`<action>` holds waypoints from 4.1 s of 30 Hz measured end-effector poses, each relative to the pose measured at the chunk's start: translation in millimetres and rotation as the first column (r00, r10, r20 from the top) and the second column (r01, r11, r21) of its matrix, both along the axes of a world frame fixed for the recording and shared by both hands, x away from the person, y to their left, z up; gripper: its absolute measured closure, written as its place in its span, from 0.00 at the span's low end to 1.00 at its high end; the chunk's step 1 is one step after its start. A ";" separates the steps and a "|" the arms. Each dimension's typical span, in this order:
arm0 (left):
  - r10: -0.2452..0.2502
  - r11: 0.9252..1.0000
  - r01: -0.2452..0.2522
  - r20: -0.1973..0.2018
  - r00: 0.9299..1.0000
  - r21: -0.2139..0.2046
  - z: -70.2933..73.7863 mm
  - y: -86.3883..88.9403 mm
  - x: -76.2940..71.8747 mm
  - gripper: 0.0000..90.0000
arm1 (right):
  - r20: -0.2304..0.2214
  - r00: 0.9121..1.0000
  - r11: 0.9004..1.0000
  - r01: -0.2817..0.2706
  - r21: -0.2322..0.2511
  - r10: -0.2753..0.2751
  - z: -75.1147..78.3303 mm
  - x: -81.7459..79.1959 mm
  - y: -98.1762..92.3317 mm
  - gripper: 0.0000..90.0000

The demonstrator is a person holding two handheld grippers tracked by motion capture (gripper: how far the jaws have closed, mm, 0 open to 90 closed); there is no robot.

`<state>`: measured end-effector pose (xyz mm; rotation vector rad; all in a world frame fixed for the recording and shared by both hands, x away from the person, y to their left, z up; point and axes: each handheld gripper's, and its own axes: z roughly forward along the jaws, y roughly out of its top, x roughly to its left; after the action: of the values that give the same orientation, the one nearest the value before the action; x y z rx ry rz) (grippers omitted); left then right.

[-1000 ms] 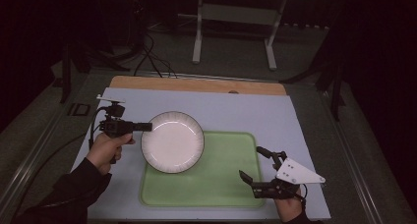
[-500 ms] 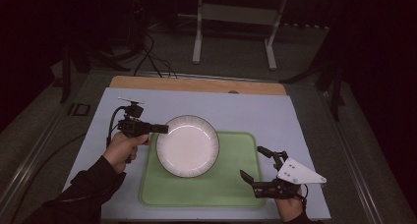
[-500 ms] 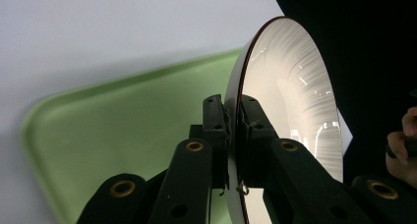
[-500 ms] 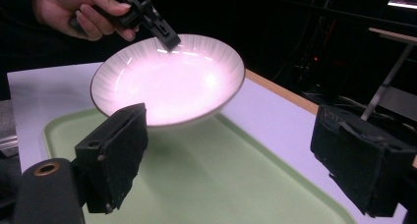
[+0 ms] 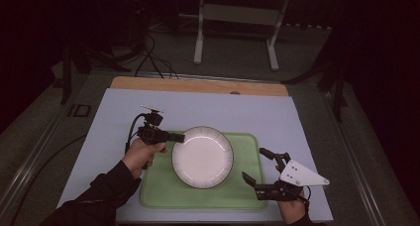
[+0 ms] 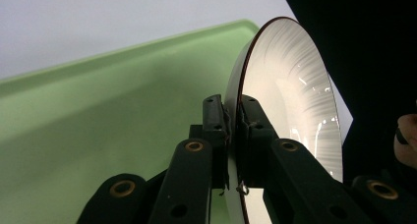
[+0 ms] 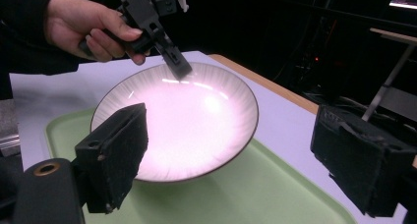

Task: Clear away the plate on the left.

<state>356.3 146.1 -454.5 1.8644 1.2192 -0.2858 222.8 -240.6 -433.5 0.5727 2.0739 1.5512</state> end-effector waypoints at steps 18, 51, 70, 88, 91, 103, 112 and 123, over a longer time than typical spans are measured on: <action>-0.027 0.999 0.028 -0.041 0.999 0.036 -31.6 -12.9 0.0 0.93 | -0.010 1.000 1.000 -0.008 -0.008 0.008 -1.5 0.8 1.7 0.16; -0.001 0.994 0.005 -0.031 1.000 0.110 -67.8 -13.9 10.3 0.94 | -0.035 0.999 1.000 -0.012 -0.004 0.012 -3.7 3.8 1.4 0.16; -0.059 0.983 0.015 0.236 0.970 0.183 -8.5 -4.0 -11.4 0.57 | -0.050 0.999 1.000 -0.015 -0.009 0.015 -5.8 6.0 2.0 0.16; -0.114 0.988 0.069 0.352 0.929 0.137 27.5 5.7 -37.8 0.12 | -0.040 0.999 1.000 -0.012 -0.012 0.012 -4.8 5.1 1.9 0.16; -0.123 0.987 0.073 0.377 0.918 0.143 31.8 8.6 -44.4 0.01 | -0.041 0.999 1.000 -0.013 -0.012 0.013 -5.0 5.0 2.5 0.16; -0.141 0.985 0.074 0.481 0.866 0.155 39.8 23.2 -66.6 0.01 | -0.043 0.999 1.000 -0.014 -0.015 0.013 -5.4 4.8 3.3 0.16; -0.104 0.990 0.040 0.515 0.851 0.134 42.6 41.3 -79.4 0.01 | -0.047 0.999 1.000 -0.015 -0.018 0.014 -6.2 5.4 4.1 0.16; -0.082 0.994 0.026 0.546 0.834 0.110 25.4 63.3 -91.3 0.01 | -0.048 0.999 1.000 -0.013 -0.021 0.012 -6.8 6.7 5.4 0.16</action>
<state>265.0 209.4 -429.1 1.8829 0.7886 0.2810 229.5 -235.2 -440.4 0.5953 2.1304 1.5353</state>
